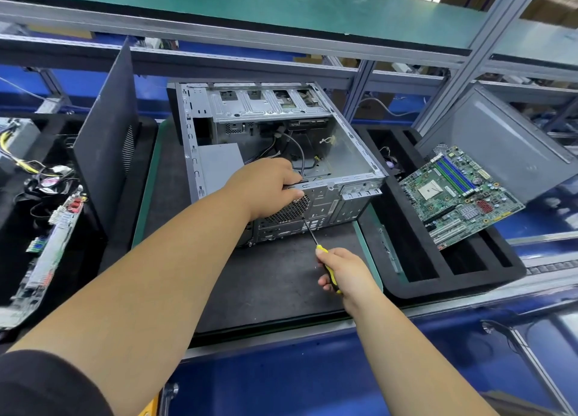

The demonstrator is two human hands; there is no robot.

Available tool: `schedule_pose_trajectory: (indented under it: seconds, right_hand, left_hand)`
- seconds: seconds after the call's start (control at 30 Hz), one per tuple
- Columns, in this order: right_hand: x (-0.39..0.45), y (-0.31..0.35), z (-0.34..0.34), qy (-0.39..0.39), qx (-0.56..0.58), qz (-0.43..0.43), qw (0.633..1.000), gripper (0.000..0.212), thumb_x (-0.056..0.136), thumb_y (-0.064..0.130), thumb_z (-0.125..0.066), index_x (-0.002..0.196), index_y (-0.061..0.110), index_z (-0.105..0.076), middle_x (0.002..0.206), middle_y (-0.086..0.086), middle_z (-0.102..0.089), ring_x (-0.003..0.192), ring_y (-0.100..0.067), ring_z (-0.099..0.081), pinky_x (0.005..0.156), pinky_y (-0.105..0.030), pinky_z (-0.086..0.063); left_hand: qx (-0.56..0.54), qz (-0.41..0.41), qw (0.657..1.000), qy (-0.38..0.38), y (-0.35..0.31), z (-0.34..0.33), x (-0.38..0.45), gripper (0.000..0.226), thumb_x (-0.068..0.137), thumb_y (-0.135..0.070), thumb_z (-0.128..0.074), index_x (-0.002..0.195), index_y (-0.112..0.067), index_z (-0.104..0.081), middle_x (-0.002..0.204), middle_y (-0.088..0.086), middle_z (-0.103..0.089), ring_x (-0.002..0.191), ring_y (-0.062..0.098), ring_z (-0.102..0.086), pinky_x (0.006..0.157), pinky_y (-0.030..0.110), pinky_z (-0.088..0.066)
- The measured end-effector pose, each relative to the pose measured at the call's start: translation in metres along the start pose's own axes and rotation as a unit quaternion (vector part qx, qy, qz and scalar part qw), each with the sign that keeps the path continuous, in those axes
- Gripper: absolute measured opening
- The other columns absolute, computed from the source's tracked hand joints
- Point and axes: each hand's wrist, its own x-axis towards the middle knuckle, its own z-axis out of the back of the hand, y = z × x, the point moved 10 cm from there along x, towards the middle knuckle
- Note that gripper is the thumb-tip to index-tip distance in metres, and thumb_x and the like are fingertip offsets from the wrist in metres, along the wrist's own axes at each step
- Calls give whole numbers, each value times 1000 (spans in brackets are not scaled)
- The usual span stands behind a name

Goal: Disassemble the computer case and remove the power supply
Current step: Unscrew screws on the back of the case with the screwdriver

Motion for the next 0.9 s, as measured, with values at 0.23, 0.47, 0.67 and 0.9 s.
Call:
schedule_pose_trajectory:
  seconds: [0.23, 0.47, 0.67, 0.9]
  right_hand:
    - [1, 4, 6, -42, -91, 17, 995, 24, 89, 35, -68, 95, 14, -57, 79, -4, -61, 58, -12, -50, 54, -27, -41]
    - [-3, 6, -4, 0, -41, 0, 999, 24, 99, 28, -52, 87, 11, -61, 78, -4, -63, 49, -11, -46, 52, -26, -35]
    - [1, 5, 0, -5, -51, 22, 998, 21, 98, 28, -56, 88, 10, -61, 79, -2, -64, 50, -11, -49, 51, -26, -36]
    - [5, 2, 9, -59, -97, 44, 993, 21, 88, 33, -69, 86, 16, -56, 86, -7, -68, 60, -15, -56, 56, -30, -45]
  left_hand:
    - [1, 0, 1000, 3, 1, -1, 1, 31, 94, -45, -53, 110, -23, -68, 97, -8, -54, 92, 14, -51, 77, 35, -49]
    - [-70, 26, 996, 43, 11, -5, 4, 29, 90, -46, -60, 111, -30, -70, 98, -6, -55, 96, 16, -53, 87, 40, -48]
    - [-130, 64, 988, 60, 19, -9, 5, 35, 86, -48, -66, 118, -34, -69, 127, -14, -61, 119, 11, -53, 103, 38, -42]
    - [-134, 68, 987, 62, 16, -8, 3, 33, 88, -46, -64, 118, -33, -69, 129, -15, -61, 118, 9, -54, 103, 37, -43]
